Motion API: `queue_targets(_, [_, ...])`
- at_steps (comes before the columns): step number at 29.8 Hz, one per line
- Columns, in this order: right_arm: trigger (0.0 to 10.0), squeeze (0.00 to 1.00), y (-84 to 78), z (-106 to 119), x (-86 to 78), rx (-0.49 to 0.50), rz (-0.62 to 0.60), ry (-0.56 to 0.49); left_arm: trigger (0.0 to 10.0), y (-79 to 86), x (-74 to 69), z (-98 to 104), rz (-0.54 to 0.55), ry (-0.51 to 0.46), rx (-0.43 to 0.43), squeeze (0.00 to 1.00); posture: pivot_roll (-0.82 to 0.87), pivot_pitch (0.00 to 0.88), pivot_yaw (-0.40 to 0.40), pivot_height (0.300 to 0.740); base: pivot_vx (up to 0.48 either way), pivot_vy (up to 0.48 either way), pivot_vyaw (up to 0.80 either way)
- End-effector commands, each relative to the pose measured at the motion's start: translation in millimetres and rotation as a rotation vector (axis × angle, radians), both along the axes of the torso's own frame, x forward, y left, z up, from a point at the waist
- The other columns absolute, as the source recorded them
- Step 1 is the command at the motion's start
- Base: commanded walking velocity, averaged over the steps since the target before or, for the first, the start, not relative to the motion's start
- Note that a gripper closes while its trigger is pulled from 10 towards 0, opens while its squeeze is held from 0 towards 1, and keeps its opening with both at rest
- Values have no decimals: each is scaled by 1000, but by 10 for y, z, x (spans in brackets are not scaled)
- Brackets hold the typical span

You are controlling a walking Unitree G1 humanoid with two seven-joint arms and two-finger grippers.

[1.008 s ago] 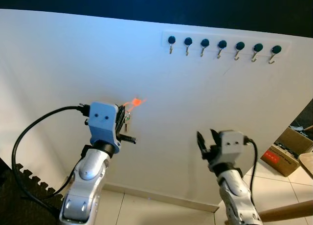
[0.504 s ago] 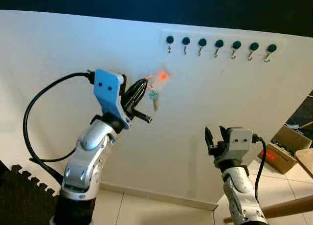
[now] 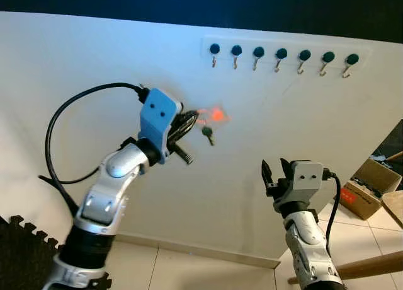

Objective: Hang keys on a hook

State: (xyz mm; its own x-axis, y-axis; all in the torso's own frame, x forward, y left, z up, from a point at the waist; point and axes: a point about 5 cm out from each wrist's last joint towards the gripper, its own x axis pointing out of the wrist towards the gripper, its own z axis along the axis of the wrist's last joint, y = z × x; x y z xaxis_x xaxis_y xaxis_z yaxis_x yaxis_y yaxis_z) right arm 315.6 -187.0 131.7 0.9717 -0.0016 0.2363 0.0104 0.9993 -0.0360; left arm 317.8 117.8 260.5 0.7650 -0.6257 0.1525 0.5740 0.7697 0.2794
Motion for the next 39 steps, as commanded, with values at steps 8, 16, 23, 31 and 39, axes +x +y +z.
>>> queue_targets(8, [10000,0,-33,-52,-31,3,-15,18,10000,-42,-223,-226,-156,141,-15,0,118,116,-3,740,0,0,0])
queue_targets(16, [10000,0,3,-40,0,5,-4,16,10000,-7,-192,-203,-103,165,-110,0,116,107,-1,740,0,0,0])
queue_targets(23, [10000,0,-28,-43,-9,5,-14,17,10000,21,-189,-242,-55,270,-378,0,112,105,-2,740,0,0,0])
queue_targets(31, [10000,0,-16,-50,-12,0,-6,21,10000,41,-145,-124,-26,289,-584,0,115,113,-3,740,0,0,0])
queue_targets(39, [10000,0,-5,-63,-10,0,-1,28,10000,44,-87,3,27,235,-616,0,117,123,-9,740,0,0,0])
